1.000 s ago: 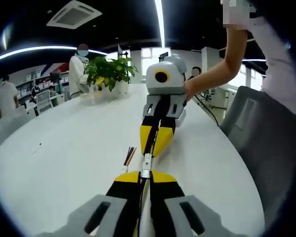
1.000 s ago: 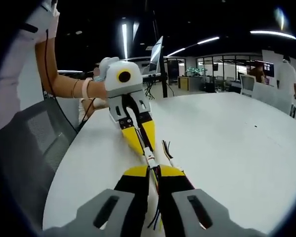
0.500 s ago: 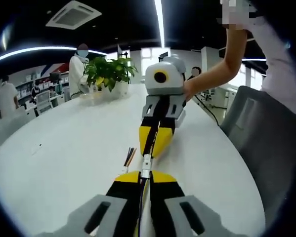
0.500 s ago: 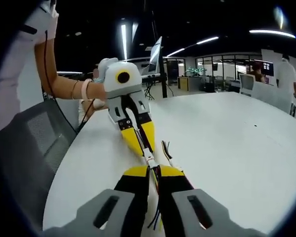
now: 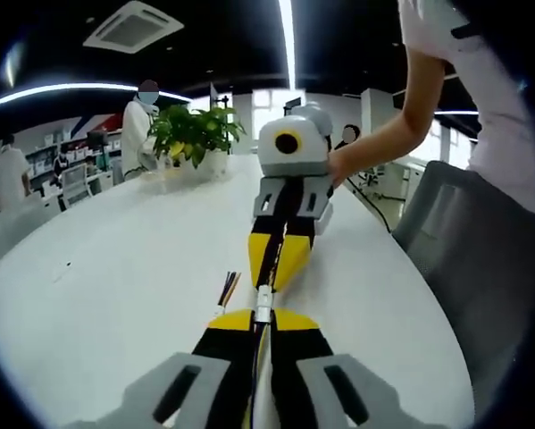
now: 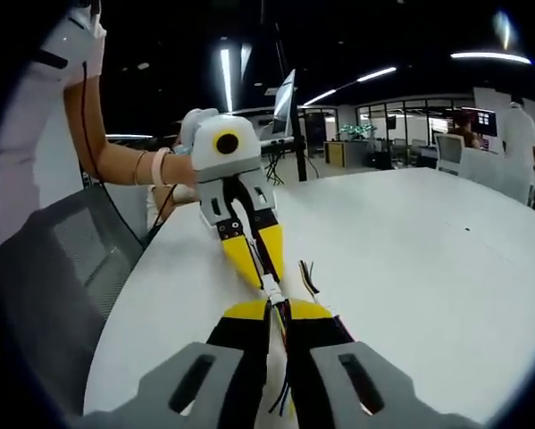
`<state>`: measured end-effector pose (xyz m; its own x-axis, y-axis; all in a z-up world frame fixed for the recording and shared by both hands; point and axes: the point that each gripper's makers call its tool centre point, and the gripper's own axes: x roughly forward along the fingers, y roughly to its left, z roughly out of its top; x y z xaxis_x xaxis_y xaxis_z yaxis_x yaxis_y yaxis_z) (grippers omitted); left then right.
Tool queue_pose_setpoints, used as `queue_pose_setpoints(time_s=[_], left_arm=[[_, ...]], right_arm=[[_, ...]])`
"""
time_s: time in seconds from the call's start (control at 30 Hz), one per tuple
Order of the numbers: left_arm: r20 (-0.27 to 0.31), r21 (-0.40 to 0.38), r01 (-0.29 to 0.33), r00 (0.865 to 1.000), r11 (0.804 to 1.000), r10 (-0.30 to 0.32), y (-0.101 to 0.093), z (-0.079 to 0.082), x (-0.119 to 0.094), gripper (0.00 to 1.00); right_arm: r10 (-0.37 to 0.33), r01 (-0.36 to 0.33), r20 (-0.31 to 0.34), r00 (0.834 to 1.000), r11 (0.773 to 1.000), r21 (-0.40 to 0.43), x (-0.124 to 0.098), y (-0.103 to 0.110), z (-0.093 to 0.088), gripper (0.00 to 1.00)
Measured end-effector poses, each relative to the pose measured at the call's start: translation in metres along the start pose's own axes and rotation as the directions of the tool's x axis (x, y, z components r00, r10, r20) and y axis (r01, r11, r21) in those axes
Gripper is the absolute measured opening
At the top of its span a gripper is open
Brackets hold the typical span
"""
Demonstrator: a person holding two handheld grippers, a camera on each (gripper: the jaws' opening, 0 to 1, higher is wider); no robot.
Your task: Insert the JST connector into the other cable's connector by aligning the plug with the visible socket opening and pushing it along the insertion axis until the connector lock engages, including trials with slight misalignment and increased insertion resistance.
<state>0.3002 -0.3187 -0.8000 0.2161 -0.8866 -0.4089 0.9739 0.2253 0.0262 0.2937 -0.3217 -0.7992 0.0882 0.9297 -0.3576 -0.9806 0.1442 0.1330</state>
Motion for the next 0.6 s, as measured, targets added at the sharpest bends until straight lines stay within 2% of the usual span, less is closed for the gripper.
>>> queue_pose_setpoints(time_s=[0.33, 0.6], left_arm=[[-0.005, 0.005, 0.025, 1.0, 1.0, -0.025, -0.0008, -0.0008, 0.0024, 0.0], [-0.034, 0.032, 0.043, 0.999, 0.999, -0.042, 0.0046, -0.0055, 0.0091, 0.0]], right_arm=[[0.008, -0.008, -0.003, 1.0, 1.0, 0.011, 0.0021, -0.0004, -0.0021, 0.02], [-0.006, 0.006, -0.011, 1.0, 1.0, 0.004, 0.0032, -0.0069, -0.0073, 0.02]])
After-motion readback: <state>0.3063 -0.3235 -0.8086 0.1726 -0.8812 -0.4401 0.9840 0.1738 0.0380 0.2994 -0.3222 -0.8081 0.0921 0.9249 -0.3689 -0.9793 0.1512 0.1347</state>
